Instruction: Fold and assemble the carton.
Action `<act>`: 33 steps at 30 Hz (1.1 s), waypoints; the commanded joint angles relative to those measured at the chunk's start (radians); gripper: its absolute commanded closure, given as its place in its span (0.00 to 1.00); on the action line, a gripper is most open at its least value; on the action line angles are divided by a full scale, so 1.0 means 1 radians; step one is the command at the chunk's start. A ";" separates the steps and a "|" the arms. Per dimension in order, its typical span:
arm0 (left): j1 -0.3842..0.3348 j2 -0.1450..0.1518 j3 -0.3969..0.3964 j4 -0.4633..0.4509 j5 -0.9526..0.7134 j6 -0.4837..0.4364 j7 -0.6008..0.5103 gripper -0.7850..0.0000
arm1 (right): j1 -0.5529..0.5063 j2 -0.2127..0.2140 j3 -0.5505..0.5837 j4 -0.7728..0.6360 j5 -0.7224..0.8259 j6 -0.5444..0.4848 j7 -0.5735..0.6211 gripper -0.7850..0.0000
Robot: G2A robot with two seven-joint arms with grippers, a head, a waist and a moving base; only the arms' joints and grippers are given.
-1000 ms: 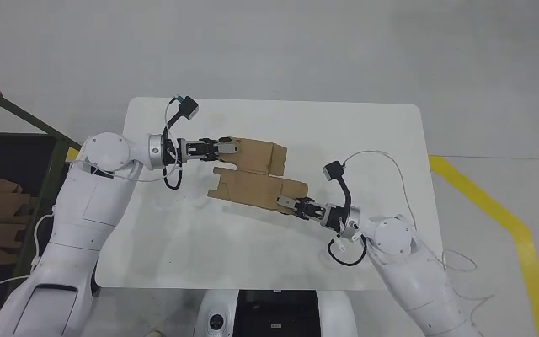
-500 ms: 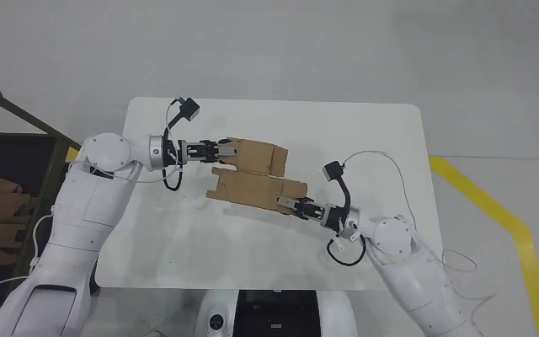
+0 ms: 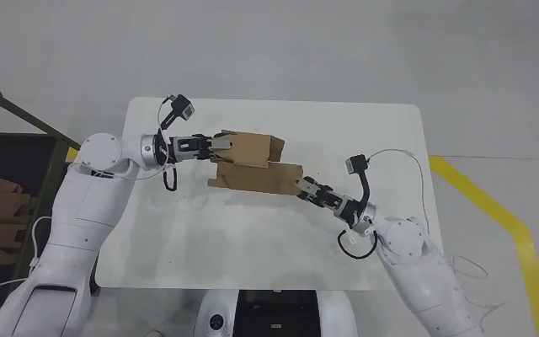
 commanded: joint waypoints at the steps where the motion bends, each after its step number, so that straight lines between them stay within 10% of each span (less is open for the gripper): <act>1: 0.002 0.001 -0.002 0.003 0.001 -0.003 0.002 1.00 | -0.010 0.004 0.018 -0.010 -0.013 -0.008 -0.003 0.00; 19: 0.060 -0.007 0.047 -0.019 -0.039 0.004 -0.024 1.00 | 0.075 -0.015 -0.091 -0.024 0.229 -0.097 0.131 0.03; 33: 0.077 -0.015 0.083 -0.054 -0.042 -0.014 -0.010 1.00 | 0.116 -0.015 -0.097 0.028 0.186 -0.044 0.139 0.24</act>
